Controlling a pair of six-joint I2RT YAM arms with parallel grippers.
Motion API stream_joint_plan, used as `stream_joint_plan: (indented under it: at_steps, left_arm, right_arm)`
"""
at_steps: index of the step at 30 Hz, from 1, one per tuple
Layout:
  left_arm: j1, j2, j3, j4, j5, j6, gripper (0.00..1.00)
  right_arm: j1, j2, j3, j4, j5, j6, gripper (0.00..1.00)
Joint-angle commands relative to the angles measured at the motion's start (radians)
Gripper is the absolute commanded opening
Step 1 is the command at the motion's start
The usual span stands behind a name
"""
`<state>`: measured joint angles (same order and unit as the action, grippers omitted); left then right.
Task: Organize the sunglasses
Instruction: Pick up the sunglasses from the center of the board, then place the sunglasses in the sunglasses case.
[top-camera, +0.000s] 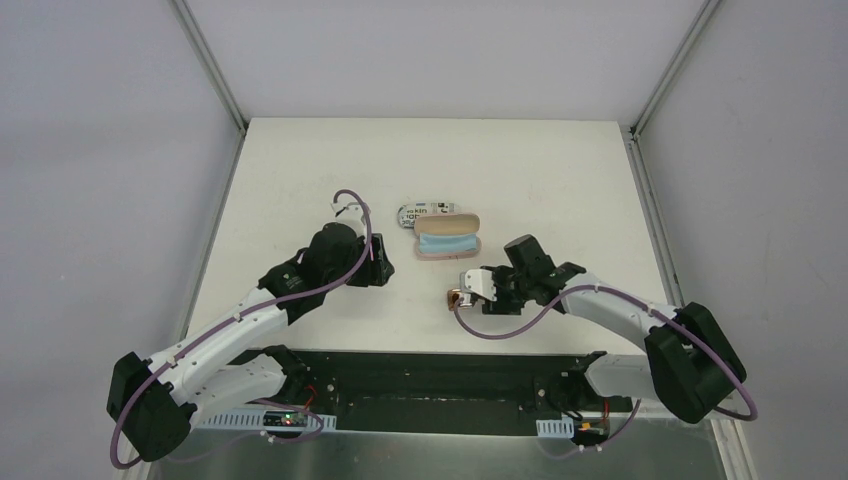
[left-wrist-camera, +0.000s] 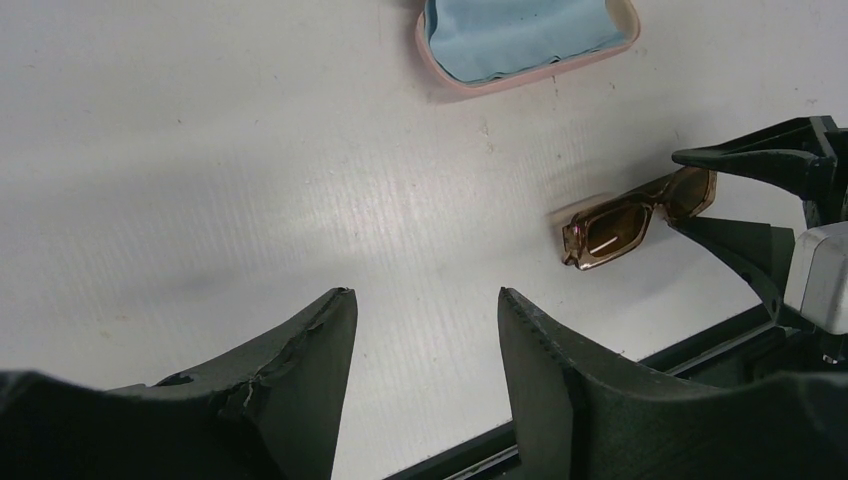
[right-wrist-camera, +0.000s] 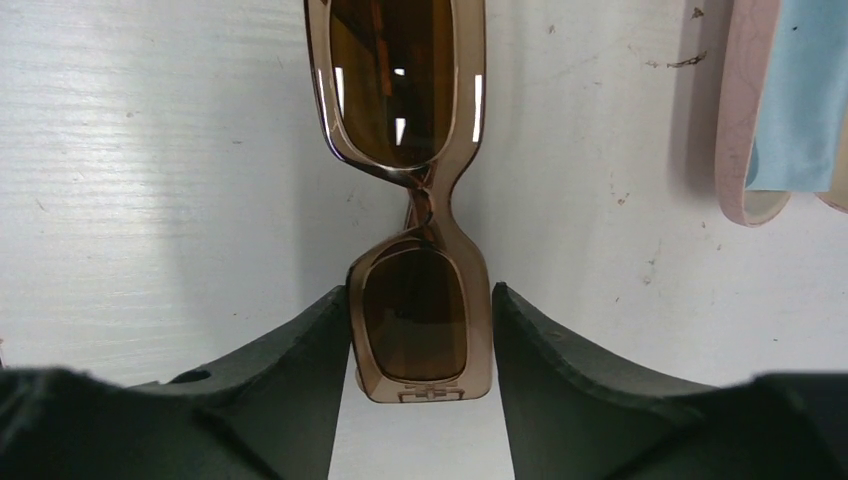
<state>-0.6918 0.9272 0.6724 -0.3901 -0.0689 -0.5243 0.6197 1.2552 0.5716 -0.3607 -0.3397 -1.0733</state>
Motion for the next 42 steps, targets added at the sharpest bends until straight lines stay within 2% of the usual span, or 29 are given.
stream_joint_plan:
  at_steps: [1, 9, 12, 18, 28, 36, 42]
  left_arm:
    - [0.007, -0.024, -0.005, 0.046, 0.017, -0.007, 0.55]
    - [0.007, -0.029, -0.015, 0.047, 0.020, -0.009, 0.55]
    - [0.006, -0.027, -0.014, 0.047, 0.013, -0.004, 0.55]
    - [0.007, -0.027, -0.016, 0.045, 0.001, -0.004, 0.55]
    - [0.006, -0.061, -0.037, 0.025, 0.003, -0.020, 0.55]
    - [0.007, -0.071, -0.043, 0.011, -0.002, -0.023, 0.56]
    - [0.006, -0.073, -0.046, 0.009, -0.003, -0.022, 0.56]
  right_arm:
    - [0.026, 0.000, 0.016, 0.033, 0.033, -0.004, 0.52]
    - [0.031, -0.027, 0.086, -0.028, 0.019, 0.001, 0.30]
    - [0.017, -0.007, 0.167, -0.101, -0.005, -0.026, 0.26]
    - [-0.093, 0.182, 0.477, -0.338, -0.152, -0.092, 0.24]
    - [-0.148, 0.542, 0.864, -0.552, -0.269, -0.147, 0.23]
    - [-0.149, 0.698, 1.023, -0.633, -0.300, -0.151, 0.23]
    - [-0.149, 0.760, 1.059, -0.653, -0.284, -0.159, 0.24]
